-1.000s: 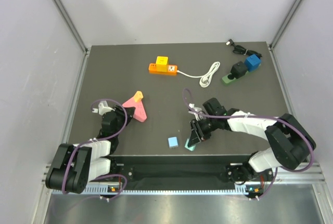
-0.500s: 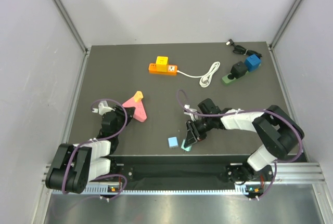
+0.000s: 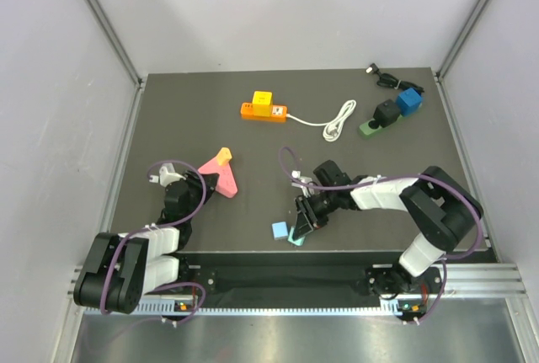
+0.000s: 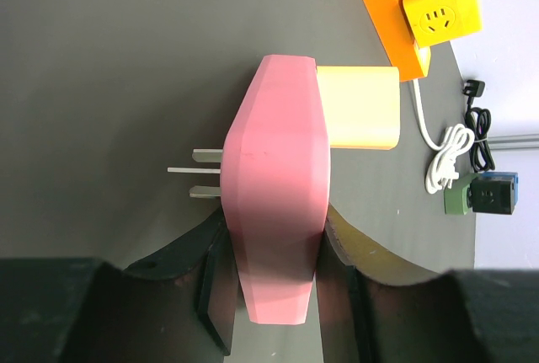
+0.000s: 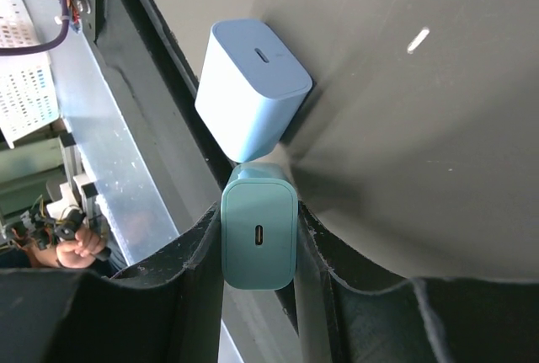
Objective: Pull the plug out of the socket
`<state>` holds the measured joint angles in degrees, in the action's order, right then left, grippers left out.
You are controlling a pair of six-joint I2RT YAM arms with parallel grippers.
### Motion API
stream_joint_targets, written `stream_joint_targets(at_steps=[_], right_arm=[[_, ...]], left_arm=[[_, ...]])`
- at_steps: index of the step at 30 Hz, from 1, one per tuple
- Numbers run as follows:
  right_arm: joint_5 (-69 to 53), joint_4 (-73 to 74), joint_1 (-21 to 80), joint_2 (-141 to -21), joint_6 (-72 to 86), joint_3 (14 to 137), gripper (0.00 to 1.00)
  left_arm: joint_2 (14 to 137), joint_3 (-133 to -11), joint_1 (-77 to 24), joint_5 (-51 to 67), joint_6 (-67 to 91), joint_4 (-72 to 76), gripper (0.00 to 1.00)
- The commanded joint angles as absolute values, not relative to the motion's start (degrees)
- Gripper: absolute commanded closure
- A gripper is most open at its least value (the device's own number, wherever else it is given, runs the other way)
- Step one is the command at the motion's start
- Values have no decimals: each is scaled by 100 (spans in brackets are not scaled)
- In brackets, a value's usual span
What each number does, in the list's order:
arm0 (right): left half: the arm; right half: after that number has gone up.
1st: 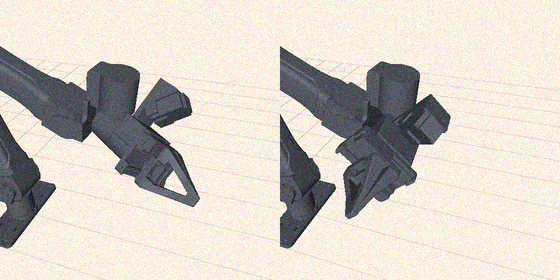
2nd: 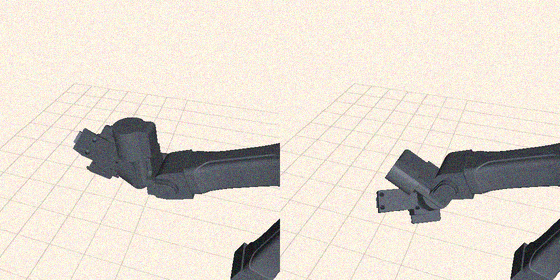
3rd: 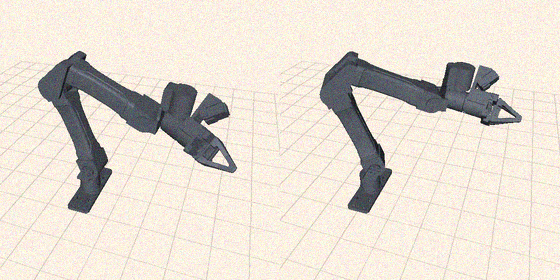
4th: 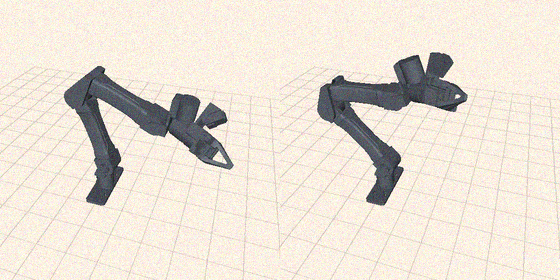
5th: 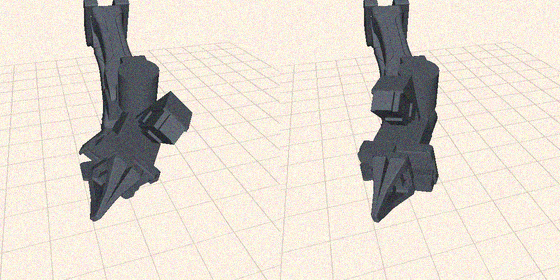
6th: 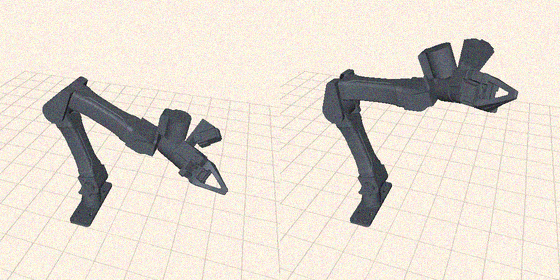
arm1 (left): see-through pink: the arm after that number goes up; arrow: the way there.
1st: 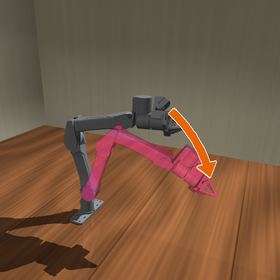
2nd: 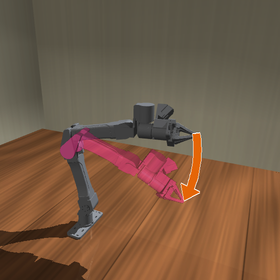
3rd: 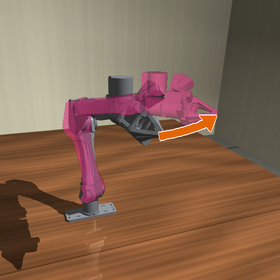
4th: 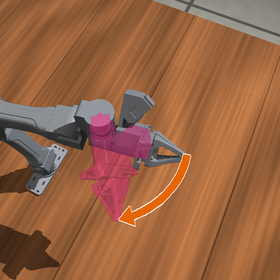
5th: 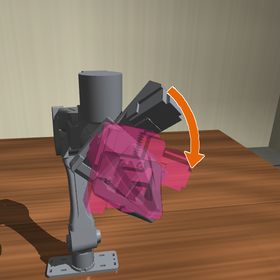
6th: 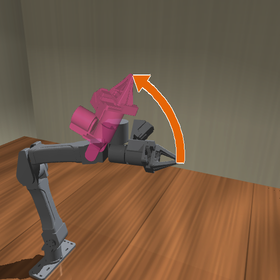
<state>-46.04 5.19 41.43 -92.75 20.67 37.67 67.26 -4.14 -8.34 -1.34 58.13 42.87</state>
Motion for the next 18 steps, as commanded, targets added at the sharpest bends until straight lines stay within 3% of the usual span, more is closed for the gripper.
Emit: stream_joint_targets(at_steps=[1,9,18], right_arm=[[-4535,422,4219,-9343,1934,4078,76],[-4219,712,4210,-9378,1776,4157,70],[-4026,844,4210,-9237,1653,4157,47]], left_arm=[[6820,-185,-826,-334,5432,3639,100],[6820,-185,-826,-316,5405,3647,100],[6820,-193,-826,-325,5423,3630,100]])
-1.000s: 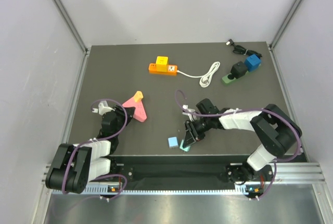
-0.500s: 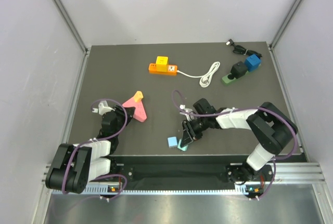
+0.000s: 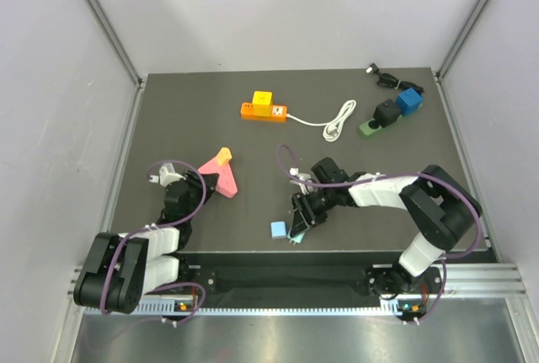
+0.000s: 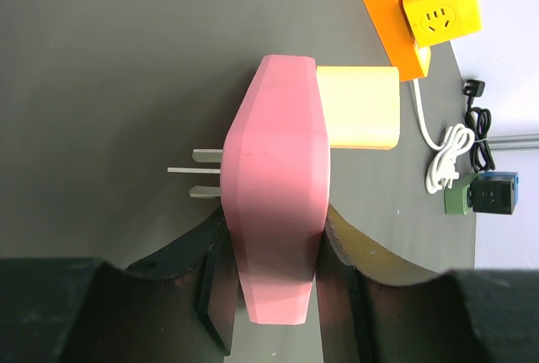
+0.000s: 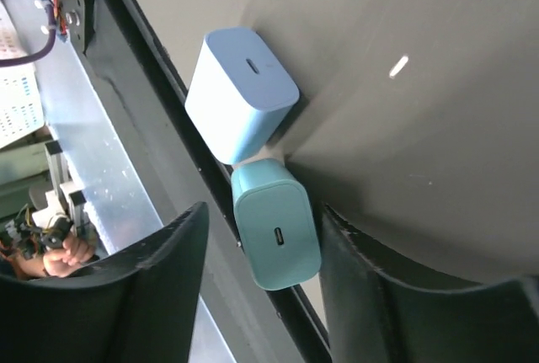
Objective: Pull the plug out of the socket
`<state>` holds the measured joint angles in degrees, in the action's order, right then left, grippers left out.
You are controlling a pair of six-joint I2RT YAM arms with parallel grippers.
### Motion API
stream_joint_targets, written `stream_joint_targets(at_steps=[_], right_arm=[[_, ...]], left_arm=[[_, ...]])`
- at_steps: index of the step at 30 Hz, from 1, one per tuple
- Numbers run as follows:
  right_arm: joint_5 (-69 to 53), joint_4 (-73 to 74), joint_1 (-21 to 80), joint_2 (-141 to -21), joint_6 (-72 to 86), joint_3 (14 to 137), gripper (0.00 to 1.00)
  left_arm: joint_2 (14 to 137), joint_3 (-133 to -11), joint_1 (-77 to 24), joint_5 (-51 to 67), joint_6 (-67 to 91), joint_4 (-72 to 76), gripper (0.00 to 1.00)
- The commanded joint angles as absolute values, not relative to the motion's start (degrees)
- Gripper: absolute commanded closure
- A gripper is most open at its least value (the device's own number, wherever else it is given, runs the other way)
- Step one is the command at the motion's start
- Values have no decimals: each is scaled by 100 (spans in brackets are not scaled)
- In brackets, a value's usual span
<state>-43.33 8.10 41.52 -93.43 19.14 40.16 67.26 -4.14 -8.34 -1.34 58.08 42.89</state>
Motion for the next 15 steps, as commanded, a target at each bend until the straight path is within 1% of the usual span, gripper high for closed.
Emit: stream_joint_targets(at_steps=[1,6,15], right_arm=[[-4008,879,4201,-9229,1644,4175,45],[-3640,1177,4201,-9167,1521,4482,39],[-2603,2162,4192,-9202,1301,5422,37]], left_arm=[[6829,-185,-826,-325,5414,3630,100],[6829,-202,-826,-334,5423,3612,100],[6829,-202,-826,-334,5432,3604,100]])
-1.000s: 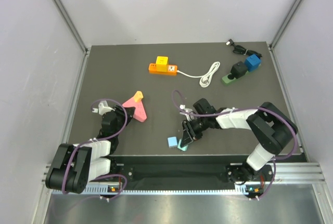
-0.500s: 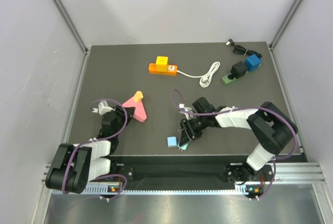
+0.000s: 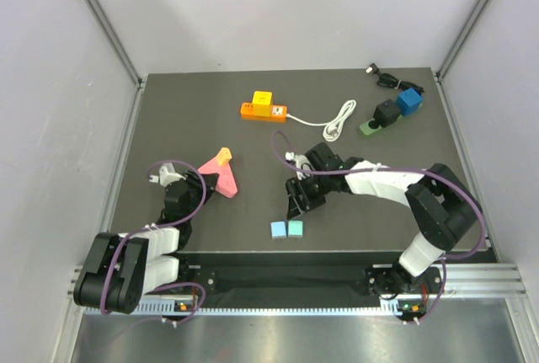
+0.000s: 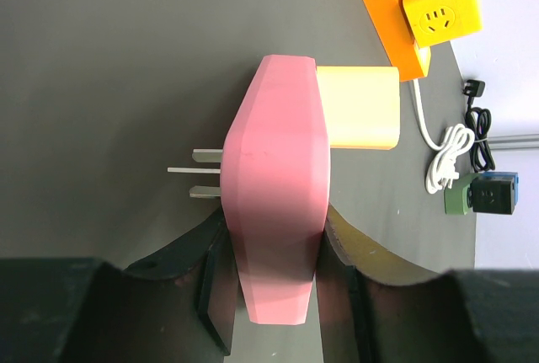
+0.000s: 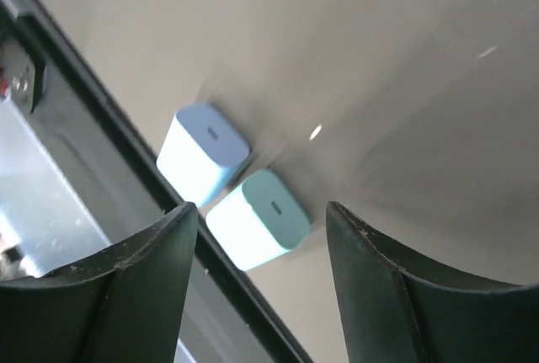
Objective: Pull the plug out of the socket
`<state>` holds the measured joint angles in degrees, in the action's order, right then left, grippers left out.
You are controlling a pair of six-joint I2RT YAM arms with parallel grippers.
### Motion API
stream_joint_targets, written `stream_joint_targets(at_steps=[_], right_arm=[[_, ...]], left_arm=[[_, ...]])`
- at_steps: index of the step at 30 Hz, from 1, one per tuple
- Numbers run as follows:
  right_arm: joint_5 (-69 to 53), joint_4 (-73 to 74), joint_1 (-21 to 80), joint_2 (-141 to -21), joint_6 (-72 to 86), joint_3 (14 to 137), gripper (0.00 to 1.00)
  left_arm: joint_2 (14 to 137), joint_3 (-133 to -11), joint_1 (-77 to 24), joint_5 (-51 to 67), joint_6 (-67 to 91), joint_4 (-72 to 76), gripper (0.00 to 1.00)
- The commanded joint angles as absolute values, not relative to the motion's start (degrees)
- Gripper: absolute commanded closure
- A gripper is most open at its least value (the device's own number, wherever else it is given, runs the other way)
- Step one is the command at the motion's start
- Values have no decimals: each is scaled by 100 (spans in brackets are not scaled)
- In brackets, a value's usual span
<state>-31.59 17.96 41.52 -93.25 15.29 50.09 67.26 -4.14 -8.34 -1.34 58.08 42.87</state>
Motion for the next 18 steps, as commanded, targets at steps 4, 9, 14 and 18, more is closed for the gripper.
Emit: stream_joint_targets(at_steps=[4,9,14,18], right_arm=[[-1751,2303,4210,-9176,1441,5774,37],[-548,2303,4429,-9334,1967,6512,35],[-370,2030,4649,-9947,2556,7478,35],[-211,1890,4807,-10519,2944,8322,36]], left_arm=[[6820,-193,-826,-351,5414,3630,100],[6838,-211,-826,-343,5405,3595,100],[6829,-185,-826,-325,5353,3647,100],[6829,-185,-826,-308,5317,3656,100]])
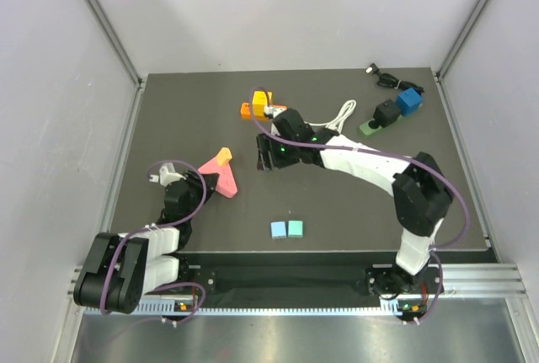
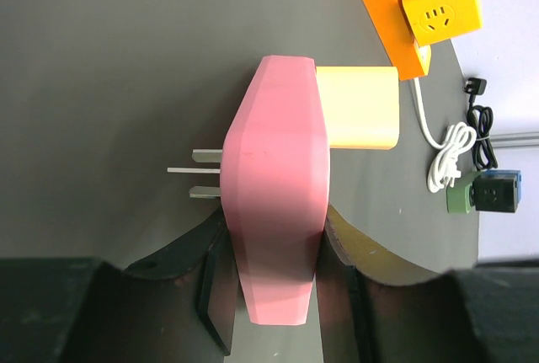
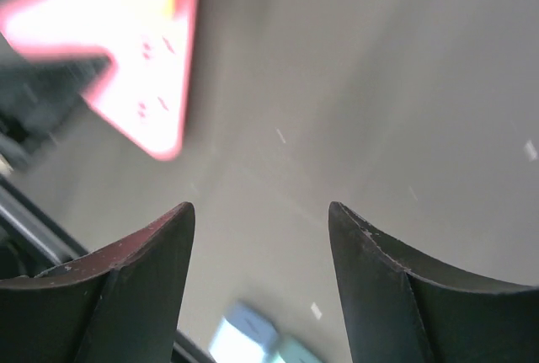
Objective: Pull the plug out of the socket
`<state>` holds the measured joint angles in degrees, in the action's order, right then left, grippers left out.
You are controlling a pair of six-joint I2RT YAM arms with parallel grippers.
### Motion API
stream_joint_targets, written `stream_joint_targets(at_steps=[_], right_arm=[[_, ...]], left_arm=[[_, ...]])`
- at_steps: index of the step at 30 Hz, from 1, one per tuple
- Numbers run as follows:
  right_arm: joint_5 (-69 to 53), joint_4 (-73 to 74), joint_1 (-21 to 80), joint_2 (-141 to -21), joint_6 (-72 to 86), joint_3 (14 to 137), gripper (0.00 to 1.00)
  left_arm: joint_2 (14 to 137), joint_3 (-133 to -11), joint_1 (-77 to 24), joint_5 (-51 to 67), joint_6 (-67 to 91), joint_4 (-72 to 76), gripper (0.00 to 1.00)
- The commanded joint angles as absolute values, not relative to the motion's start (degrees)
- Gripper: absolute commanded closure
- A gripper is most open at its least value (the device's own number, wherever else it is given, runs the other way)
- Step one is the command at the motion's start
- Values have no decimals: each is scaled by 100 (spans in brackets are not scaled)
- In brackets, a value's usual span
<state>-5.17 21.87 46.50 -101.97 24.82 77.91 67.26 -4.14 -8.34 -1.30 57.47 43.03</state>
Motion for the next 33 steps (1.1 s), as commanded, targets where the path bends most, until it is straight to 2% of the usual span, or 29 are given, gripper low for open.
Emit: stream_joint_targets(at_steps=[1,10,22,33], right_arm=[[-237,1698,4851,-10608,3023,8584,36],[-62,1704,5097,-11987,3515,10237,36],[-193,1635,5150,-12779,3805,10775,36],[-255,1468,5229,-13016,3876,10933,37]], left_arm=[[6829,-185,-826,-308,5317,3648,100],[6829,-202,-826,-316,5344,3621,100],[6829,-193,-826,-352,5423,3613,100],[6829,-211,-826,-343,5414,3586,100]])
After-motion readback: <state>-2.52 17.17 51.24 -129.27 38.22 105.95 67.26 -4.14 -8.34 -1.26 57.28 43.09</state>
